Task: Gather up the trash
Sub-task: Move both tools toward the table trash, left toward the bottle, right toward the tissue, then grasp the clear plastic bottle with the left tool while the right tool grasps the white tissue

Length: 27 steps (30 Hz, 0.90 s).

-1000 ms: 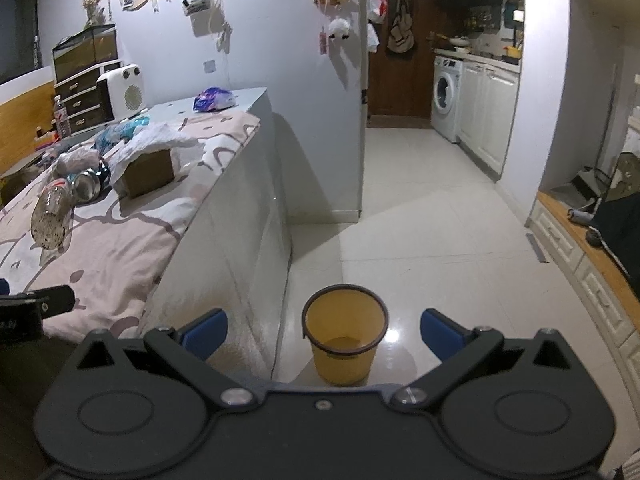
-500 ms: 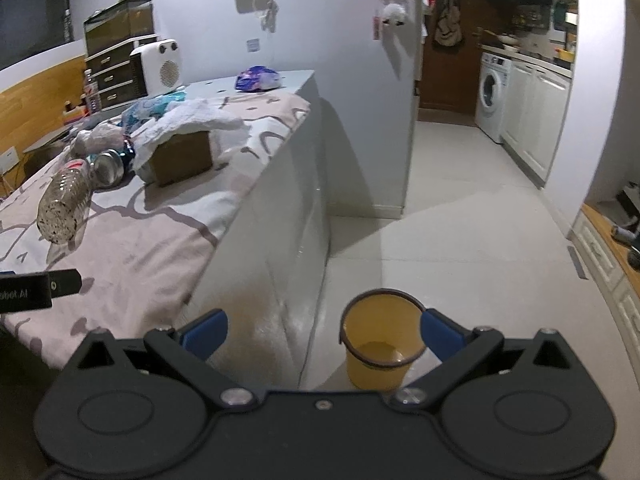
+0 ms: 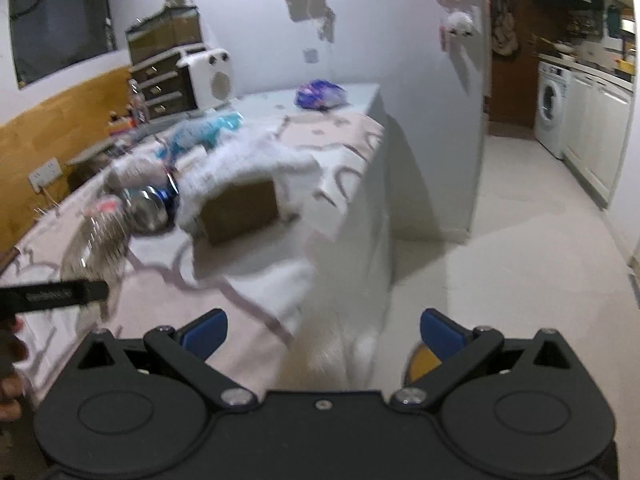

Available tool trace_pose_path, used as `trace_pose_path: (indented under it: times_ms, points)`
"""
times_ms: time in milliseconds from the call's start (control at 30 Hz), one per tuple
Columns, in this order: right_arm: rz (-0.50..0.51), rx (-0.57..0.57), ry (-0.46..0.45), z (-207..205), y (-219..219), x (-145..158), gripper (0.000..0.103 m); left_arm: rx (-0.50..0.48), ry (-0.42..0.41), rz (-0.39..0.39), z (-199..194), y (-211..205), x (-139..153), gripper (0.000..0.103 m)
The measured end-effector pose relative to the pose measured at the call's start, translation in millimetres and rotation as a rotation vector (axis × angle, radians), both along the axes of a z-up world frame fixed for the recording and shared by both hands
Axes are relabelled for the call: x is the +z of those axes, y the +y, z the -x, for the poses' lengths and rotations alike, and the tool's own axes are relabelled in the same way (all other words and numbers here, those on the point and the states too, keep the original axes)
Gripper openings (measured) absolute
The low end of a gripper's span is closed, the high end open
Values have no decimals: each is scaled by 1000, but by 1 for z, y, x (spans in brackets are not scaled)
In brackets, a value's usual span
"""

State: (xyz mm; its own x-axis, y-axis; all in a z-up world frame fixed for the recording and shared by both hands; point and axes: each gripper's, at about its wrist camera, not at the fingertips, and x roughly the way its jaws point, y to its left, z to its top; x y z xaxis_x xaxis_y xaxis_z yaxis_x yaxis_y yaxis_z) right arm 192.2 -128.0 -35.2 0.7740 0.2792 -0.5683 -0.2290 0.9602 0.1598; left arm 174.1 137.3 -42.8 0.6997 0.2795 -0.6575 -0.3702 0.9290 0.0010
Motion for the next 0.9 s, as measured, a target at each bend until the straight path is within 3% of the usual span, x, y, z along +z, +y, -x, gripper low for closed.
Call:
trace_pose_path:
  times_ms: [233, 367, 567, 633, 700, 767, 867, 900]
  points:
    - [-82, 39, -198, -47, 17, 17, 103, 10, 5, 33, -13, 6, -9, 103]
    - [-106, 107, -165, -83, 30, 24, 103, 21, -9, 31, -13, 7, -12, 103]
    - [-53, 163, -244, -109, 51, 24, 101, 12, -51, 56, -10, 10, -9, 96]
    - [-21, 210, -237, -113, 59, 21, 84, 8, -50, 72, -10, 11, -10, 93]
    - [-9, 247, -201, -117, 64, 16, 78, 5, -49, 87, -10, 10, -11, 77]
    - [9, 262, -183, -118, 70, 11, 62, -1, -58, 121, -8, 11, -12, 68]
    - [-14, 293, -196, -110, 69, 10, 32, 8, -83, 131, 0, 12, -10, 67]
    - [-10, 302, -205, -105, 68, 10, 17, 7, -86, 128, 3, 12, -9, 67]
